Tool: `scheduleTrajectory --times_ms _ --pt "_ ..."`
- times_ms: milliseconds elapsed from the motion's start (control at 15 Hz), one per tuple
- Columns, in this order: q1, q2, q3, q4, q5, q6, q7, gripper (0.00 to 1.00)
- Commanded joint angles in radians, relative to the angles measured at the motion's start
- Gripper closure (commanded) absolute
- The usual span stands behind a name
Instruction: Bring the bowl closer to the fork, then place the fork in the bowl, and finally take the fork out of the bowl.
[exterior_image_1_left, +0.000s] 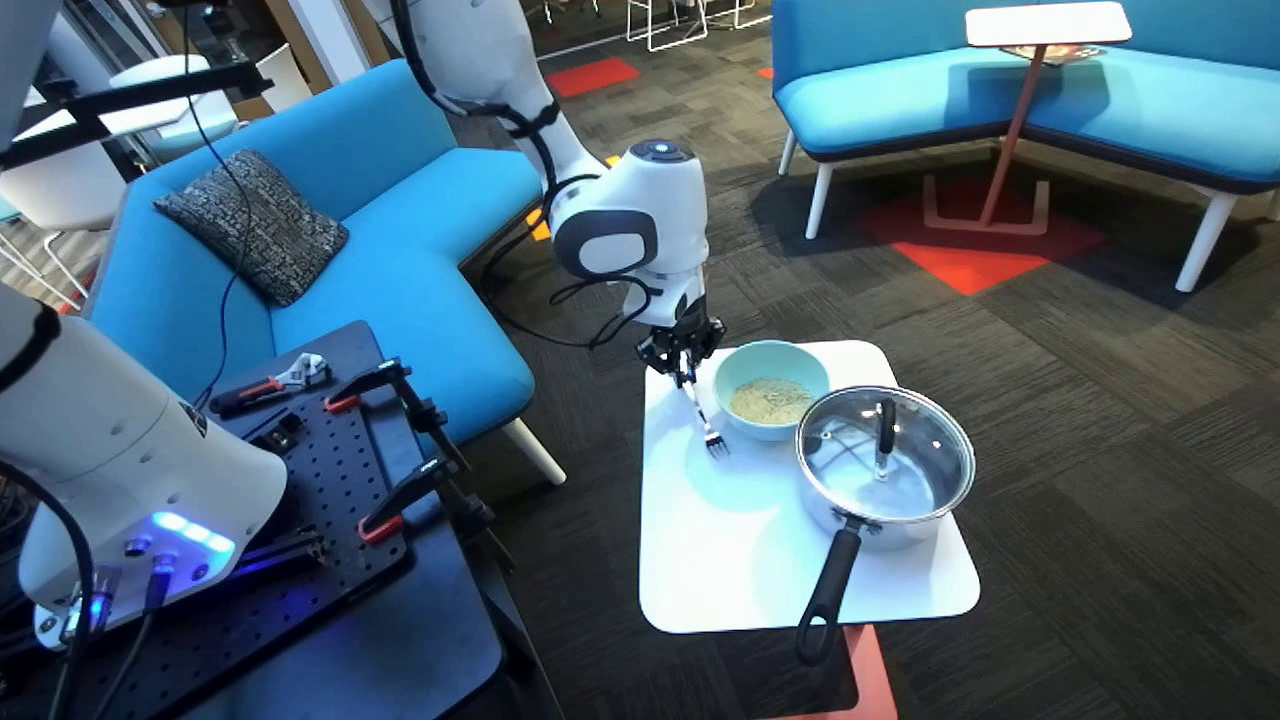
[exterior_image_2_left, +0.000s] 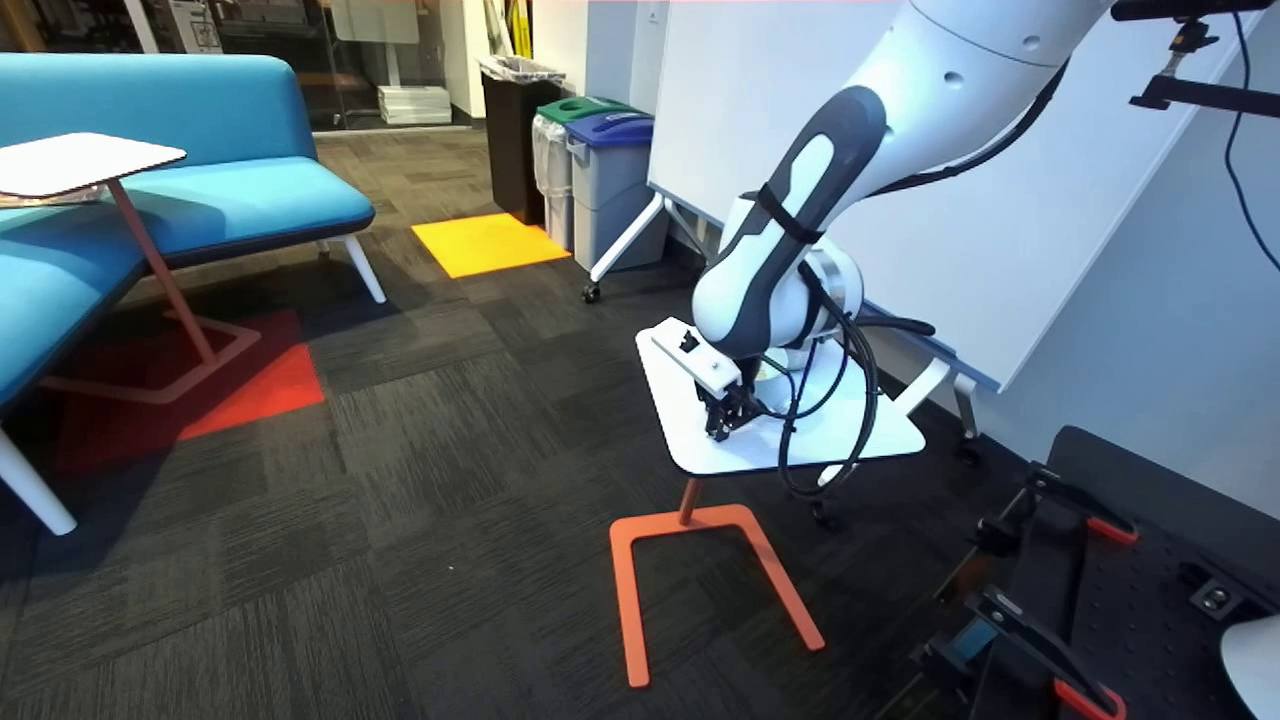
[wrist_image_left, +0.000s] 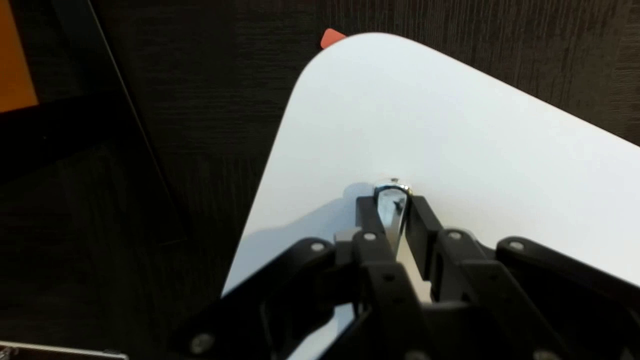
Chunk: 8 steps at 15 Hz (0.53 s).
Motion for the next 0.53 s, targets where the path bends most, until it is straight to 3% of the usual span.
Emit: scheduleTrajectory --times_ms 0,467 --pt "-0.02 -0.091 0.027 -0.055 0.019 -0.064 0.046 0.95" --pt "-0.097 -0.25 0.125 -0.17 0.137 -0.07 0.044 0.95"
